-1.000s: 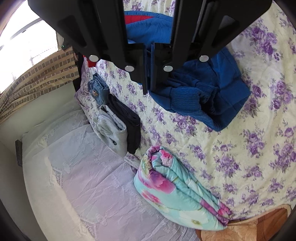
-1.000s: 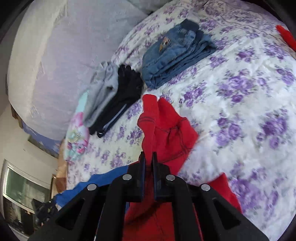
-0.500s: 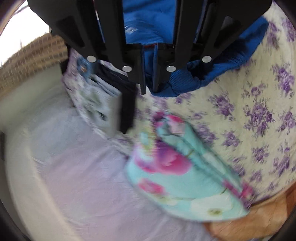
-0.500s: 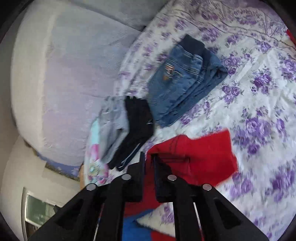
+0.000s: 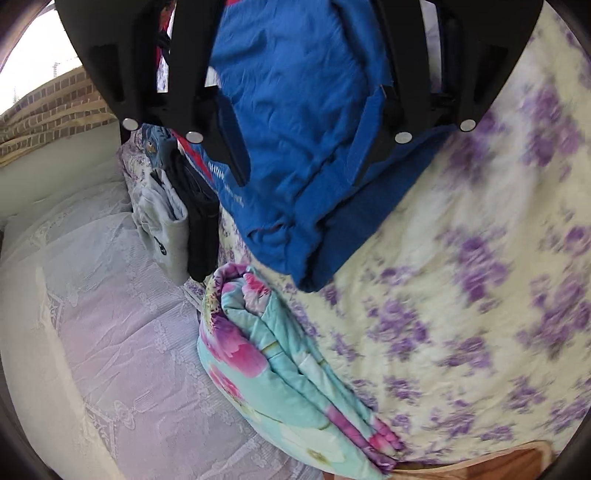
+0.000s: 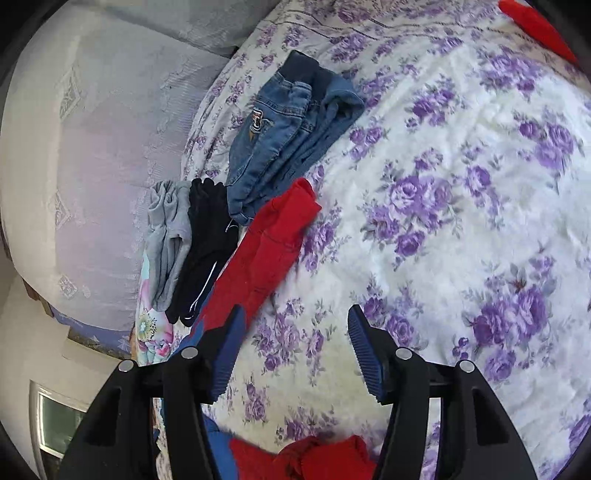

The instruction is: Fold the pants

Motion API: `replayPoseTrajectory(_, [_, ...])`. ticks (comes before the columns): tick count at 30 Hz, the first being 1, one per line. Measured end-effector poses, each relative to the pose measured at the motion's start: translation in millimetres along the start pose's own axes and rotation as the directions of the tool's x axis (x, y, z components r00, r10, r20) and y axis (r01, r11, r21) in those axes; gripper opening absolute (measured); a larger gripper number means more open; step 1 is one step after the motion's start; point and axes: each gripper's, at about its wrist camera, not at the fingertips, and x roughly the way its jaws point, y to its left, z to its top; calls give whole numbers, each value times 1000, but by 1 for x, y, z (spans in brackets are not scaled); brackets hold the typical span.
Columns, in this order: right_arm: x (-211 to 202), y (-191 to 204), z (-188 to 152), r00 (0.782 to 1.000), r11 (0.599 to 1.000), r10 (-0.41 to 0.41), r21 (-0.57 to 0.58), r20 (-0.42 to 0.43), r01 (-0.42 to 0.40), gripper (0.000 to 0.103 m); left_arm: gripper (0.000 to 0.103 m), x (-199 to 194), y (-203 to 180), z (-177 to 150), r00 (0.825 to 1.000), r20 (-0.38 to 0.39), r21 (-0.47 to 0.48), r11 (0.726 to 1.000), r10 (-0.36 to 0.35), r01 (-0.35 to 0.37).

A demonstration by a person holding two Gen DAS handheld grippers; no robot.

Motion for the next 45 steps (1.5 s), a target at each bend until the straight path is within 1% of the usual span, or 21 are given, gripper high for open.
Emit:
replayPoseTrajectory(4, [25, 11, 3, 999, 999, 37, 24, -26, -36, 59, 53, -34, 15, -27, 999, 8, 26, 999, 31, -31])
replayPoseTrajectory(8, [61, 20, 6, 998, 998, 36, 60, -54, -32, 59, 55, -44, 23, -43, 997, -13, 42, 996, 76, -75])
replayPoseTrajectory(10, [74, 23, 7, 998, 997, 22, 70, -59, -18, 59, 55, -39, 19, -35, 997, -5, 41, 997, 71, -71])
replayPoseTrajectory(12, [82, 24, 7, 998, 996, 22, 87, -57, -17, 60, 59, -25, 9, -19, 997, -3, 98, 992, 80, -80])
replayPoseTrajectory(13, [85, 24, 8, 998, 995, 25, 95, -53, -20, 60, 60, -19, 5, -14, 990, 26, 121, 983, 136, -138])
replayPoseTrajectory(14, [86, 25, 8, 998, 995, 31, 99, -48, -27, 60, 60, -13, 5, -8, 975, 55, 118, 968, 216, -222])
replayPoseTrajectory(15, [87, 25, 9, 998, 995, 34, 97, -43, -30, 60, 60, -6, 8, -5, 968, 49, 105, 962, 247, -251])
replayPoseTrajectory(17, [90, 26, 11, 999, 996, 31, 87, -43, -27, 60, 60, 4, 26, -4, 974, -26, 35, 974, 224, -223])
replayPoseTrajectory(19, [92, 28, 11, 998, 998, 33, 61, -48, -30, 58, 60, 1, 38, -13, 984, -54, -9, 986, 168, -169])
replayPoseTrajectory(22, [98, 28, 10, 998, 999, 40, 31, -55, -38, 45, 60, -7, 44, -28, 988, -76, 0, 991, 135, -135])
replayPoseTrajectory(24, [102, 28, 11, 997, 998, 55, 37, -52, -53, 26, 60, -11, 49, -35, 991, -82, -26, 994, 107, -110])
replayPoseTrajectory(26, [101, 29, 10, 998, 998, 52, 23, -30, -51, 11, 62, -12, 50, -38, 993, -90, -45, 996, 73, -77])
replayPoseTrajectory(29, [96, 30, 8, 999, 999, 41, 9, -13, -41, 8, 61, -2, 47, -39, 995, -76, -73, 995, 64, -69])
replayPoseTrajectory(32, [83, 27, 2, 1000, 1000, 28, 4, -11, -28, 7, 59, 4, 41, -39, 997, -65, -77, 995, 51, -56])
replayPoseTrajectory(35, [69, 24, -5, 1000, 1000, 18, -26, -17, -18, 7, 50, 4, 36, -41, 997, -55, -50, 997, 57, -60])
replayPoseTrajectory(37, [76, 20, -1, 996, 999, -14, -45, -83, 11, 12, 46, 6, 41, -40, 997, -64, -60, 997, 41, -45])
replayPoseTrajectory(38, [75, 13, 2, 995, 1000, -16, -8, -99, 15, 18, 44, 7, 45, -40, 997, -64, -74, 997, 32, -37])
replayPoseTrajectory(40, [54, 6, -1, 998, 998, 20, 55, -56, -17, 34, 43, 5, 51, -40, 998, -62, -94, 996, 1, -7])
replayPoseTrajectory(41, [36, 8, -6, 999, 998, 39, 43, -29, -37, 48, 42, 4, 53, -40, 998, -61, -101, 995, -11, 5])
replayPoseTrajectory(43, [4, 16, -22, 998, 998, 57, -28, -9, -58, 53, 35, 3, 59, -41, 998, -60, -113, 993, -27, 20])
replayPoseTrajectory(45, [-34, 18, -51, 998, 995, 63, -76, -7, -63, 53, 34, 3, 62, -41, 997, -58, -117, 992, -47, 40])
